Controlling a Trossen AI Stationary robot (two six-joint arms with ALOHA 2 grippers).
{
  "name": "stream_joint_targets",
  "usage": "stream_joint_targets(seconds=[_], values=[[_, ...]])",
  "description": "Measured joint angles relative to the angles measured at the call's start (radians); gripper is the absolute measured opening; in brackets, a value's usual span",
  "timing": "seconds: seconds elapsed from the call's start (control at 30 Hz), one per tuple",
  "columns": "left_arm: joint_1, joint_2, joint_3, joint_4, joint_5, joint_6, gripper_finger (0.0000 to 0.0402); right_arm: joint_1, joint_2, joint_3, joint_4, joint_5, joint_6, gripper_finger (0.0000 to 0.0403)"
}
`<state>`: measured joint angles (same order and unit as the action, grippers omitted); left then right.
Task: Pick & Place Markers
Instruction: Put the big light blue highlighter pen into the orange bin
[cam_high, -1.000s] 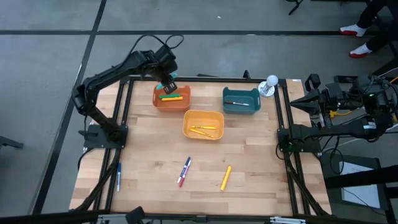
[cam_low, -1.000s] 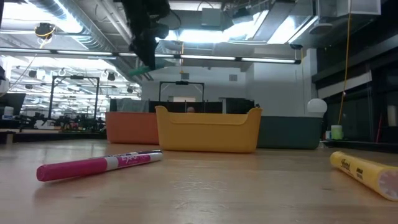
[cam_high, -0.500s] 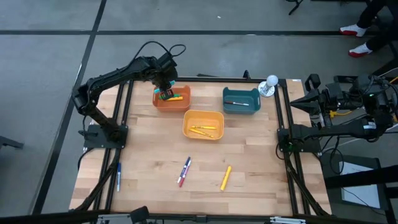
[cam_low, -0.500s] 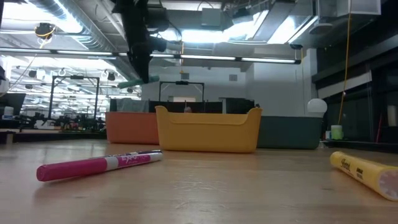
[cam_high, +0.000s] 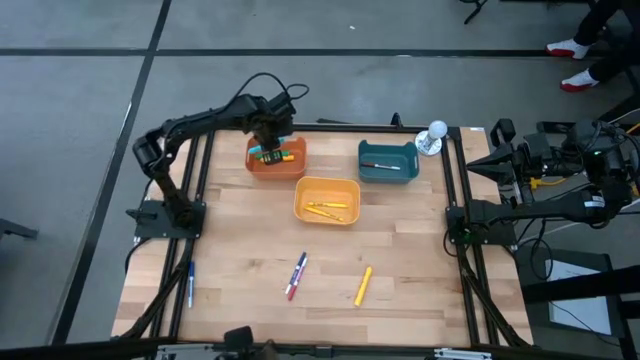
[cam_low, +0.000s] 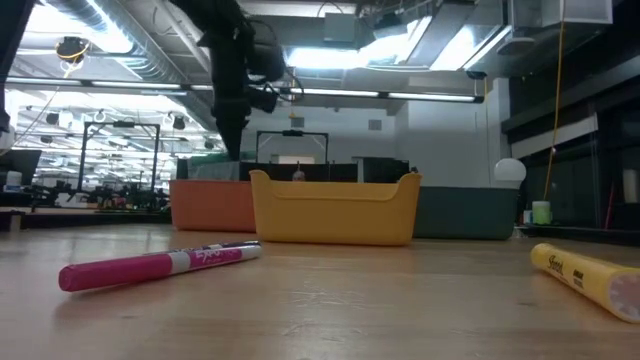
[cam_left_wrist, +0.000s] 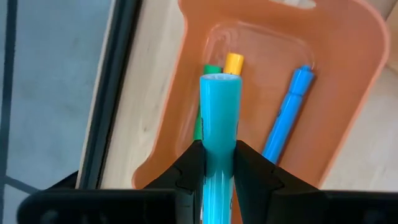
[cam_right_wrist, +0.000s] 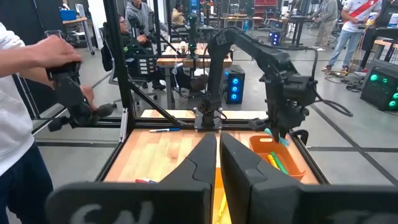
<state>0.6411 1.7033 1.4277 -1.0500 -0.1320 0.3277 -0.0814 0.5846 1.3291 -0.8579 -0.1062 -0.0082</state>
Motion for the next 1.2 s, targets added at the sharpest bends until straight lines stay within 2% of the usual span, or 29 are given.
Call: stream_joint_targets(seconds=[0.73, 1.2], values=[[0.0, 0.158, 0.0, 0.022, 0.0, 0.027, 0.0058, 0.0, 0.0, 0.0, 0.0, 0.0, 0.0, 0.0023], [-0.027, 0.18, 0.0, 0.092, 0.017, 0.147, 0.0058, 0.0, 0.0, 0.0, 0.0, 0.0, 0.0, 0.0023]])
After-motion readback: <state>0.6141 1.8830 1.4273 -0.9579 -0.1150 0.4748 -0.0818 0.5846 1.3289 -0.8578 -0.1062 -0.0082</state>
